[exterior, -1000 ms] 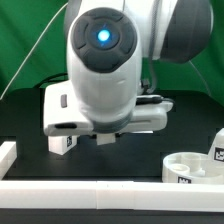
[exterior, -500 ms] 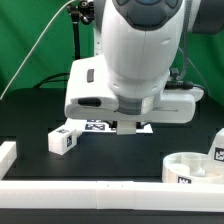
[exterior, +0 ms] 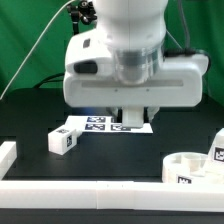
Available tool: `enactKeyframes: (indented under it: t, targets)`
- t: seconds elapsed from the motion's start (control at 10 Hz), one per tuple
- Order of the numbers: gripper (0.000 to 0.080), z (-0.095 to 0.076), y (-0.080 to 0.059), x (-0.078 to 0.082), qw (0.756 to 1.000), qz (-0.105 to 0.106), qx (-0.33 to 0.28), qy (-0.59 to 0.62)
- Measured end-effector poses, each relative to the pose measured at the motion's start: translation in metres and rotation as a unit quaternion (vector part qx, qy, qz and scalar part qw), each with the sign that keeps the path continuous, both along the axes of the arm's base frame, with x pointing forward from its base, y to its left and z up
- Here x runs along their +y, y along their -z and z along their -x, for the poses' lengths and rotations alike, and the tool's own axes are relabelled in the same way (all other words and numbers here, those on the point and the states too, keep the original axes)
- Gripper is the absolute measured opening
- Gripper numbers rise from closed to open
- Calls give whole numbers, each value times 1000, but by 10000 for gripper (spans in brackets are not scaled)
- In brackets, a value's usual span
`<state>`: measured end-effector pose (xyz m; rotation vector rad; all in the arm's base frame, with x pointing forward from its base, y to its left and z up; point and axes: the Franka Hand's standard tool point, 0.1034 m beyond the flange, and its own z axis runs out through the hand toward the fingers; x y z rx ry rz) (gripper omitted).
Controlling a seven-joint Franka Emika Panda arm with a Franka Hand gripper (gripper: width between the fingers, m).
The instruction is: Assemble stool
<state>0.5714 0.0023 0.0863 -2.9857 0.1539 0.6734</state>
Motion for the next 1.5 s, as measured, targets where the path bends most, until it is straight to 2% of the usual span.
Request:
enactKeyframes:
  t: [0.1, 0.6, 0.8, 0.9, 1.0, 1.1, 1.3, 1.5]
  targets:
    - [327, -5, 4, -2, 999, 7, -41, 2]
    - [327, -20, 5, -6, 976, 30, -216, 22]
    - [327, -23, -8, -1, 968, 11, -241, 73]
    - [327, -35, -21, 0, 957, 12, -279, 81]
    - [327, -43, -30, -4, 944, 20, -319, 79]
    - [327, -42, -23, -9, 938, 31, -338, 71]
    - [327, -45, -24, -14, 906, 59, -414, 70]
    - [327, -47, -27, -19, 881, 77, -463, 63]
